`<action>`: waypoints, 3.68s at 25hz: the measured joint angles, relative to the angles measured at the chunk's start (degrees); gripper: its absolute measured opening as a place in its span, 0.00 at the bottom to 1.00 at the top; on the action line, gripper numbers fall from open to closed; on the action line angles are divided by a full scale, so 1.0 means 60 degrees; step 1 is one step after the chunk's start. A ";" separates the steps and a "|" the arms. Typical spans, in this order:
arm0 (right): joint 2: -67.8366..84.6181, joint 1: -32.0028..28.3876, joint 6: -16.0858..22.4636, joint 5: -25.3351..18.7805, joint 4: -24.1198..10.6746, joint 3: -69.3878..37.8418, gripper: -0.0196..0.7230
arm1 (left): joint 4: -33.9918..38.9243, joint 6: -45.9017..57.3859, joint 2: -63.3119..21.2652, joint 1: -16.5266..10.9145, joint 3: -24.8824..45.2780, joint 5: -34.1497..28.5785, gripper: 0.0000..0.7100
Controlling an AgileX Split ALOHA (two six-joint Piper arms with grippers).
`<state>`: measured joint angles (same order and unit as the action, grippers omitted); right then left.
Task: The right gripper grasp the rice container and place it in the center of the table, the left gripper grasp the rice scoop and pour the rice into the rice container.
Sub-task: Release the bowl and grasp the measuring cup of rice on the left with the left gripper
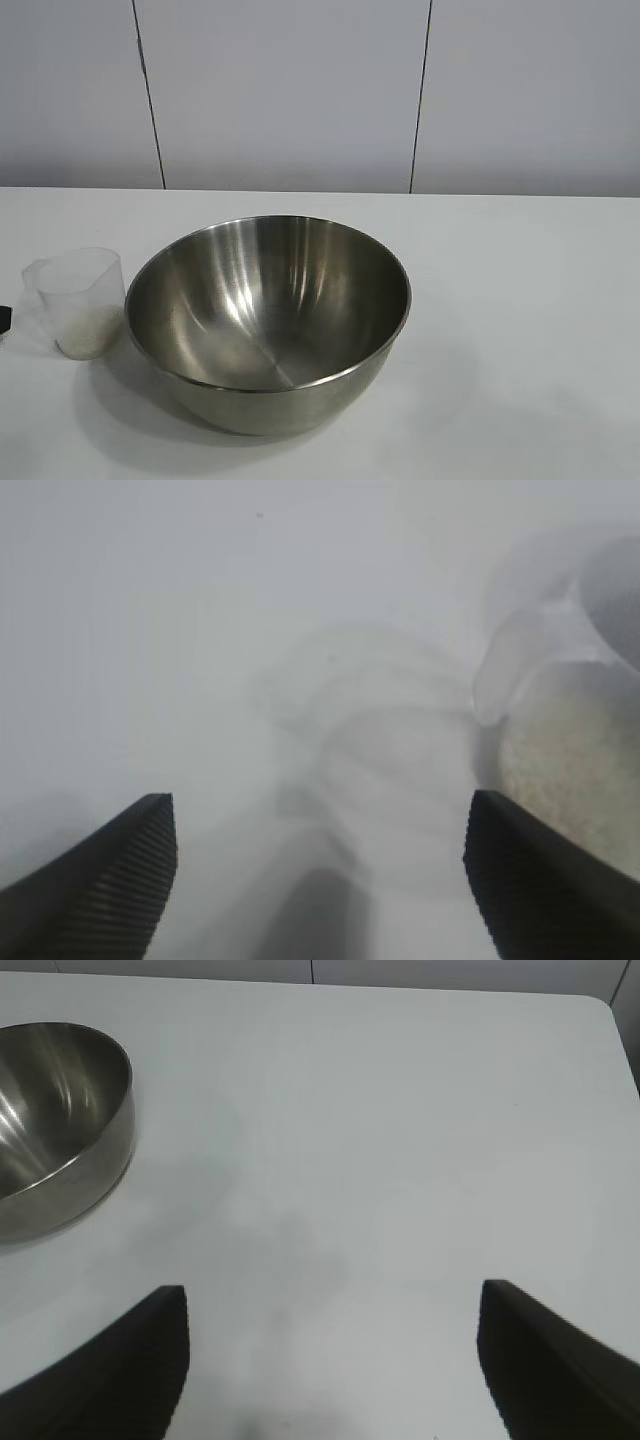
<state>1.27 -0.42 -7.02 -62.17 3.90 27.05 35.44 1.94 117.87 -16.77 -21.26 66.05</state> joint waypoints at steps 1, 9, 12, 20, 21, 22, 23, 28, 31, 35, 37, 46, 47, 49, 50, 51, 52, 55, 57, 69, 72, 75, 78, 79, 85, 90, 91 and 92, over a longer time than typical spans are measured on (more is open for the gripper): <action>0.0000 0.0000 0.0000 0.0000 0.0000 0.0000 0.76 | 0.0020 0.0158 0.0000 0.0000 -0.0077 0.0000 0.80; 0.0000 0.0000 0.0000 0.0000 0.0000 0.0000 0.76 | 0.0528 0.0440 0.0576 0.0000 -0.0177 0.0028 0.80; 0.0000 0.0000 0.0000 0.0000 0.0000 0.0000 0.76 | 0.0604 0.0386 0.1049 0.0000 -0.0197 0.0323 0.80; 0.0000 0.0000 0.0000 0.0000 0.0000 0.0000 0.76 | 0.0668 0.0252 0.1248 0.0000 -0.0215 0.0631 0.80; 0.0000 0.0000 0.0000 0.0000 0.0000 0.0000 0.76 | 0.0726 0.0252 0.1248 0.0000 -0.0215 0.0631 0.80; 0.0000 0.0000 0.0000 0.0000 0.0000 0.0000 0.76 | 0.0817 0.0252 0.1248 0.0000 -0.0236 0.0631 0.80; 0.0000 0.0000 0.0000 0.0000 0.0000 0.0000 0.76 | 0.0928 0.0252 0.1257 0.0000 -0.0258 0.0613 0.80; 0.0000 0.0000 0.0000 0.0000 0.0000 0.0000 0.76 | 0.1052 0.0023 0.1277 0.0000 -0.0313 0.0557 0.80; 0.0000 0.0000 0.0000 0.0000 0.0000 0.0000 0.76 | 0.1107 -0.0142 0.1317 0.0000 -0.0422 0.0520 0.80; 0.0000 0.0000 0.0000 0.0000 0.0000 0.0000 0.76 | 0.1131 -0.0173 0.1328 0.0000 -0.0561 0.0461 0.80; 0.0000 0.0000 0.0000 0.0000 0.0000 0.0000 0.76 | 0.1139 -0.0173 0.1328 0.0000 -0.0704 0.0383 0.80; 0.0000 0.0000 0.0000 0.0000 0.0000 0.0000 0.76 | 0.1197 0.0335 0.1325 0.0000 -0.1078 0.0187 0.80; 0.0000 0.0000 0.0000 0.0000 0.0000 0.0000 0.76 | 0.1243 0.0363 0.1287 0.0000 -0.1089 0.0144 0.80; 0.0000 0.0000 0.0000 0.0000 0.0000 0.0000 0.76 | 0.1326 0.0478 0.1157 0.0000 -0.1100 0.0035 0.80; 0.0000 0.0000 0.0000 0.0000 0.0000 0.0000 0.76 | 0.1346 0.0597 0.1089 0.0000 -0.1100 0.0035 0.80; 0.0000 0.0000 0.0000 0.0000 0.0000 0.0000 0.76 | 0.1388 0.0729 0.1027 0.0000 -0.1100 0.0035 0.80; 0.0000 0.0000 0.0000 0.0000 0.0000 0.0000 0.76 | 0.1418 0.0845 0.0976 0.0000 -0.1100 0.0024 0.80; 0.0000 0.0000 0.0000 0.0000 0.0000 0.0000 0.76 | 0.1440 0.1150 0.0864 0.0000 -0.1100 0.0024 0.80; 0.0000 0.0000 0.0000 0.0000 0.0000 0.0000 0.76 | 0.1542 0.1252 0.0854 0.0000 -0.1133 0.0014 0.80; 0.0000 0.0000 0.0000 0.0000 0.0000 0.0000 0.76 | 0.1553 0.1588 0.0781 0.0456 -0.1516 0.0015 0.76; 0.0000 0.0000 0.0000 0.0000 0.0000 0.0000 0.76 | 0.1510 0.1607 0.0781 0.0456 -0.1516 -0.0003 0.71; 0.0000 0.0000 0.0000 0.0000 0.0000 0.0000 0.76 | 0.1510 0.1628 0.0781 0.0456 -0.1516 -0.0003 0.62; 0.0000 0.0000 0.0000 0.0000 0.0000 0.0000 0.76 | 0.1583 0.1688 0.0781 0.0456 -0.1516 -0.0003 0.43; 0.0000 0.0000 0.0000 0.0000 0.0000 0.0000 0.76 | 0.1640 0.1709 0.0781 0.0456 -0.1516 -0.0003 0.35; 0.0000 0.0000 0.0000 0.0000 0.0000 0.0000 0.76 | 0.1730 0.1719 0.0567 0.0456 -0.1516 -0.0036 0.04; 0.0000 0.0000 0.0000 0.0000 0.0000 0.0000 0.76 | 0.1655 0.1730 0.0114 0.0456 -0.1516 -0.0019 0.01; 0.0000 0.0000 0.0000 0.0000 0.0000 0.0000 0.76 | 0.1716 0.1754 0.0114 0.0456 -0.1516 -0.0019 0.01; 0.0000 0.0000 0.0000 0.0000 0.0000 0.0000 0.76 | 0.1800 0.1754 0.0114 0.0456 -0.1516 -0.0019 0.01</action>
<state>1.27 -0.42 -7.02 -62.17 3.90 27.05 46.24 12.47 118.55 -14.03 -30.36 65.93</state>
